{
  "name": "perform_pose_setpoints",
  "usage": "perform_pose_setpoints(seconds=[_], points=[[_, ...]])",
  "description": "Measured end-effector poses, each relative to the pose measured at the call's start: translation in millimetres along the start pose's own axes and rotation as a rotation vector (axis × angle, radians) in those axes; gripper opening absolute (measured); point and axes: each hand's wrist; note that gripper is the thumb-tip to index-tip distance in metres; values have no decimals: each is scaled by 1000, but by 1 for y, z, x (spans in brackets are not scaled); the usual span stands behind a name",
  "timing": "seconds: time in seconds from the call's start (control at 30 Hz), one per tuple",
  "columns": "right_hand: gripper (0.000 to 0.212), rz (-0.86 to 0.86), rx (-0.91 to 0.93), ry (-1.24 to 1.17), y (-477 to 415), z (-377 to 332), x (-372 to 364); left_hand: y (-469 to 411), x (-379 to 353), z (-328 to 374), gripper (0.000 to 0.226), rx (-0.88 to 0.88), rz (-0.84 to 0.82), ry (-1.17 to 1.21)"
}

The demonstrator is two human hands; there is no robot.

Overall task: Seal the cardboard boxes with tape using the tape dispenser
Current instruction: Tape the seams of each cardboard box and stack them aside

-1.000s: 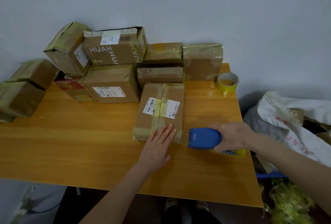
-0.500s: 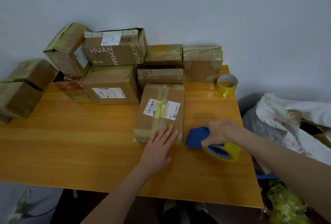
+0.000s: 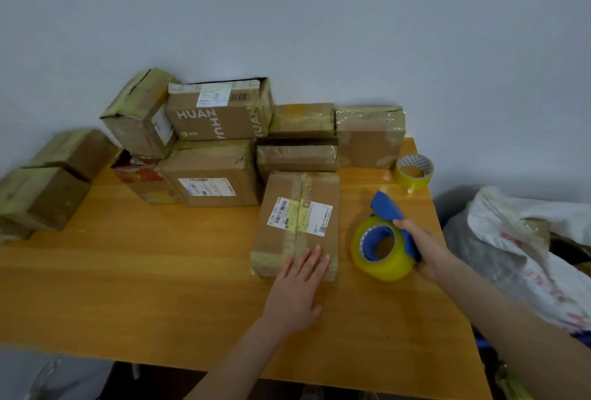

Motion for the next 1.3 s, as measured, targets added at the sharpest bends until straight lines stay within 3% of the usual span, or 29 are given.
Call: perform_pose_setpoints(seconds=[0.13,0.27,0.37,0.47,0.6,0.67,0.8,0.9,0.97,1.07,1.2,1.3], points=[[44,-13,-94,-69,-9,6,-10,-4,4,-2,90,-10,-2,37],[42,96,0,211,-6,-1,-15,-4,4,-5,88,2,10,81],[52,133,183,528,4,-7,-18,-5,6,-6,83,43,30,188],[62,234,354,934,14,-8,-25,3,9,-13,69,95,174,324],[47,238,948,1150,58,15,-80,16,3,-27,60,127,304,227],[50,129,1088,1315,70,43,-116,16,-3,-34,55,145,261,165],[75,37,949,1604,60,69,-136,15,-13,-48,55,169,164,151],[76,-1,953,1678,58,70,-132,18,-14,-47,72,176,190,241],[72,16,902,1612,58,68,-132,20,-8,-52,80,250,208,338],[84,133,791,1385,65,63,-129,22,5,-64,66,433,236,439],[80,-49,627,1291,71,56,-128,18,11,-60,72,516,207,666],[74,9,637,1074,68,54,-125,15,12,-64,75,589,261,857]])
Point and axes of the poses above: each hand's wrist, its own y-axis away from the middle knuckle, its own x-axis out of the back of the hand, z = x × y, and after that the axes turned 7 degrees about y, right-handed
